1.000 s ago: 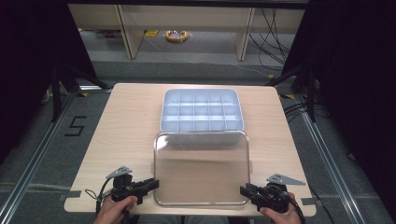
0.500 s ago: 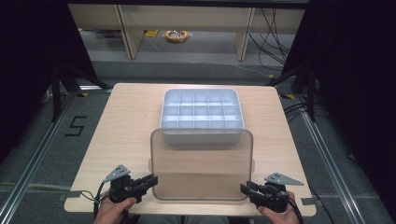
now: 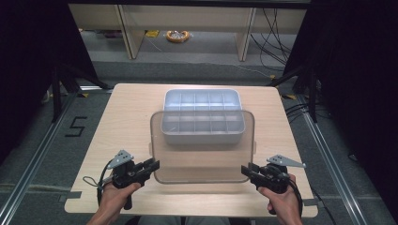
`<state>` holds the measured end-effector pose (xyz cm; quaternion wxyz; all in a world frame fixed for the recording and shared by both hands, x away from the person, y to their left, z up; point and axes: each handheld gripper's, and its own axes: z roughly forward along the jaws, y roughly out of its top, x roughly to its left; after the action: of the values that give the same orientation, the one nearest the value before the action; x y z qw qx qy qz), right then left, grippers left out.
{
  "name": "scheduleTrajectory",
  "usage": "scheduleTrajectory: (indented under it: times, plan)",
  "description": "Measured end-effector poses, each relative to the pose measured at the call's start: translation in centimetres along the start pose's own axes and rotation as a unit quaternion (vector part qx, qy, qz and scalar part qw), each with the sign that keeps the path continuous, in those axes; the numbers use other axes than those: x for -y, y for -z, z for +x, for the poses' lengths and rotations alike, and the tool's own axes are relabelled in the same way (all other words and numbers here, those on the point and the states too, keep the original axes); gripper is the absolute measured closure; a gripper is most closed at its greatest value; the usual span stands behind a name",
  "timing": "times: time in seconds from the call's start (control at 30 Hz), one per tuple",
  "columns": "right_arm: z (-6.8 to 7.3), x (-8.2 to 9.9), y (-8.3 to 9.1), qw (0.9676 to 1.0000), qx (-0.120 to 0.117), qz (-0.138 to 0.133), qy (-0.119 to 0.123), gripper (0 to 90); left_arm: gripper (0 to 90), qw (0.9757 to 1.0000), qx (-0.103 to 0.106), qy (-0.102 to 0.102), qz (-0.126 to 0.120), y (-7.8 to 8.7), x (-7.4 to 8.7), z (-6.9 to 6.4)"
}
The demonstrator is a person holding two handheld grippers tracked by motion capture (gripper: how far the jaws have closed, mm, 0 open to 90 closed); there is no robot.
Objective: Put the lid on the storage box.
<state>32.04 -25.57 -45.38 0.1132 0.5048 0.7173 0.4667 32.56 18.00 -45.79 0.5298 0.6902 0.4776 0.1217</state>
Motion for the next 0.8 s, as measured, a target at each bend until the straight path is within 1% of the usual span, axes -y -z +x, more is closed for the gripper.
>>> scheduleTrajectory:
  times: [0.03, 0.07, 0.1, 0.13, 0.17, 0.2, 0.23, 0.27, 0.3, 0.37, 0.4, 0.43, 0.47, 0.5, 0.53, 0.57, 0.6, 0.63, 0.67, 0.7, 0.73, 0.77, 0.8]
  plan:
    - [0.2, -0.7, -0.2, 0.9997, 0.005, 0.002, -0.024, 62.0, 70.8, 1.0, -0.002, -0.002, 0.0, -0.2, -0.4, 0.1]
    - [0.2, -0.7, -0.2, 0.9997, 0.005, 0.002, -0.024, 62.0, 70.8, 1.0, -0.002, -0.002, -0.001, -0.3, -0.6, 0.2]
    - [0.0, -1.0, -0.3, 0.9999, 0.005, 0.002, -0.016, 61.9, 70.8, 1.0, -0.001, -0.001, -0.006, -0.5, -1.1, 0.3]
    - [-0.4, -1.5, -0.5, 1.0, 0.007, -0.001, 0.001, 61.8, 70.7, 0.9999, -0.005, -0.005, -0.008, -0.6, -1.5, 0.3]
    - [-0.2, -1.8, -0.6, 0.9998, 0.003, -0.003, -0.019, 61.5, 70.7, 0.9999, -0.006, -0.007, -0.009, -0.7, -1.9, 0.4]
    - [-0.6, -2.2, -0.9, 0.9999, 0.009, -0.008, -0.001, 61.4, 70.7, 0.9999, -0.008, -0.008, -0.011, -0.8, -2.3, 0.4]
    - [-0.7, -2.5, -1.0, 0.9999, 0.005, -0.011, -0.004, 61.1, 70.6, 0.9999, -0.009, -0.009, -0.01, -1.0, -2.7, 0.5]
    - [-0.8, -2.9, -1.2, 0.9999, 0.008, -0.013, 0.0, 60.9, 70.6, 0.9998, -0.01, -0.008, -0.012, -1.2, -3.0, 0.5]
    - [-0.6, -3.3, -1.3, 0.9998, 0.006, -0.009, -0.015, 60.9, 70.5, 0.9998, -0.01, -0.009, -0.012, -1.4, -3.3, 0.6]
    - [-1.0, -4.2, -1.5, 0.9999, 0.011, -0.011, -0.007, 60.9, 70.4, 0.9998, -0.014, -0.005, -0.013, -2.0, -4.1, 0.9]
    - [-0.9, -4.8, -1.6, 0.9998, 0.012, -0.007, -0.015, 60.9, 70.3, 0.9998, -0.014, -0.006, -0.014, -2.3, -4.5, 1.1]
    - [-1.4, -5.8, -1.8, 0.9998, 0.012, -0.013, 0.011, 60.8, 70.1, 0.9998, -0.016, -0.005, -0.014, -2.5, -4.9, 1.2]
    - [-1.4, -5.8, -1.8, 0.9998, 0.012, -0.013, 0.011, 60.8, 70.1, 0.9997, -0.017, -0.004, -0.016, -2.7, -5.1, 1.2]
    - [-1.5, -6.1, -1.9, 0.9996, 0.02, -0.015, 0.011, 60.8, 70.1, 0.9997, -0.018, -0.004, -0.017, -3.0, -5.6, 1.3]
    - [-1.7, -6.6, -2.1, 0.9996, 0.019, -0.017, 0.015, 60.7, 70.1, 0.9996, -0.018, -0.001, -0.021, -3.2, -6.0, 1.4]
    - [-1.9, -7.0, -2.2, 0.9996, 0.021, -0.016, 0.011, 60.6, 70.1, 0.9996, -0.015, -0.001, -0.024, -3.5, -6.4, 1.5]
    - [-1.8, -7.4, -2.4, 0.9996, 0.019, -0.018, -0.009, 60.3, 70.1, 0.9995, -0.019, 0.0, -0.024, -3.6, -6.7, 1.6]
    - [-2.1, -7.7, -2.6, 0.9996, 0.018, -0.019, 0.006, 60.0, 69.9, 0.9995, -0.022, -0.001, -0.021, -3.8, -7.3, 1.7]
    - [-2.1, -8.3, -3.1, 0.9995, 0.019, -0.016, -0.017, 60.0, 69.7, 0.9994, -0.026, -0.001, -0.023, -4.2, -7.9, 1.9]
    - [-2.1, -8.3, -3.1, 0.9995, 0.019, -0.016, -0.017, 60.0, 69.7, 0.9994, -0.026, -0.001, -0.023, -4.2, -7.9, 1.9]
    - [-2.2, -8.5, -3.3, 0.9995, 0.02, -0.017, -0.015, 59.9, 69.7, 0.9993, -0.03, 0.0, -0.023, -4.4, -8.3, 2.1]
    - [-2.6, -9.0, -3.6, 0.9995, 0.023, -0.023, 0.002, 59.9, 69.7, 0.9992, -0.032, 0.001, -0.022, -4.5, -8.6, 2.2]
    - [-2.6, -9.6, -3.9, 0.9996, 0.02, -0.018, -0.012, 59.7, 69.7, 0.9992, -0.032, 0.003, -0.023, -4.7, -8.9, 2.3]
